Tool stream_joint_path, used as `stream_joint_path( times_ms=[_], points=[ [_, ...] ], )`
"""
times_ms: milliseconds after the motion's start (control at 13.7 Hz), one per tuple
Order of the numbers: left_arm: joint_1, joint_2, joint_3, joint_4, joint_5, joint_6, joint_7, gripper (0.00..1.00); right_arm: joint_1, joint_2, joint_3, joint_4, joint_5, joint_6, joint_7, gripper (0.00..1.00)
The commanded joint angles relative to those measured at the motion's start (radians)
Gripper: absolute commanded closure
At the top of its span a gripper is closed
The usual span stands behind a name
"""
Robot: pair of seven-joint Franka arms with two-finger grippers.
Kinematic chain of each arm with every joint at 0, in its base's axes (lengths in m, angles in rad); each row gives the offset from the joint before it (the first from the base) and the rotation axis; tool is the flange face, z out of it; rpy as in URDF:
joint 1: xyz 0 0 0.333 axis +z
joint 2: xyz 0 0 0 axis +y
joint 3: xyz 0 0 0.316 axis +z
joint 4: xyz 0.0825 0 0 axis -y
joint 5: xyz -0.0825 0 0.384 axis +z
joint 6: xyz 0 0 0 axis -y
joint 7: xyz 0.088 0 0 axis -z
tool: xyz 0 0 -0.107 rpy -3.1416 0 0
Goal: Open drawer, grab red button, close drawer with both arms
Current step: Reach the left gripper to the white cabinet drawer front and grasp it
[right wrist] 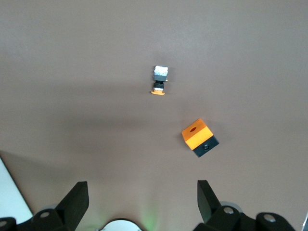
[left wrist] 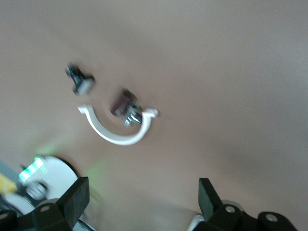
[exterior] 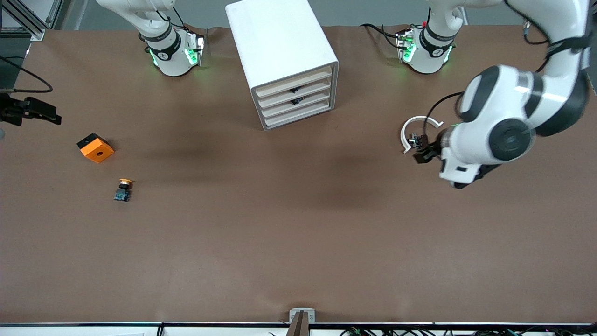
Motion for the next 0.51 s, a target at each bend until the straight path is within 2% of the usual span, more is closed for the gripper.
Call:
stream_joint_path(
  times_ms=[0,146,291,437],
  points=[
    [-0.059,0.114,0.003,0.064,-0.086,-0.005,-0.391,0.0,-0.043,0.061,0.005,0.056,-0.016,-0.007,-0.055,0.0],
    [-0.11,0.203,0.004,0.112,-0.1,-0.001,-0.657,0.0,-0.046,0.067,0.005,0.075,-0.013,-0.012,-0.04,0.0],
    [-0.15,0.302,0.003,0.158,-0.164,-0.002,-0.899,0.0,-0.04,0.067,0.005,0.076,-0.002,-0.013,-0.025,0.0],
    [-0.197,0.337,0.003,0.158,-0.231,0.008,-1.01,0.0,-0.029,0.067,0.011,0.076,0.008,-0.015,0.137,0.0]
  ],
)
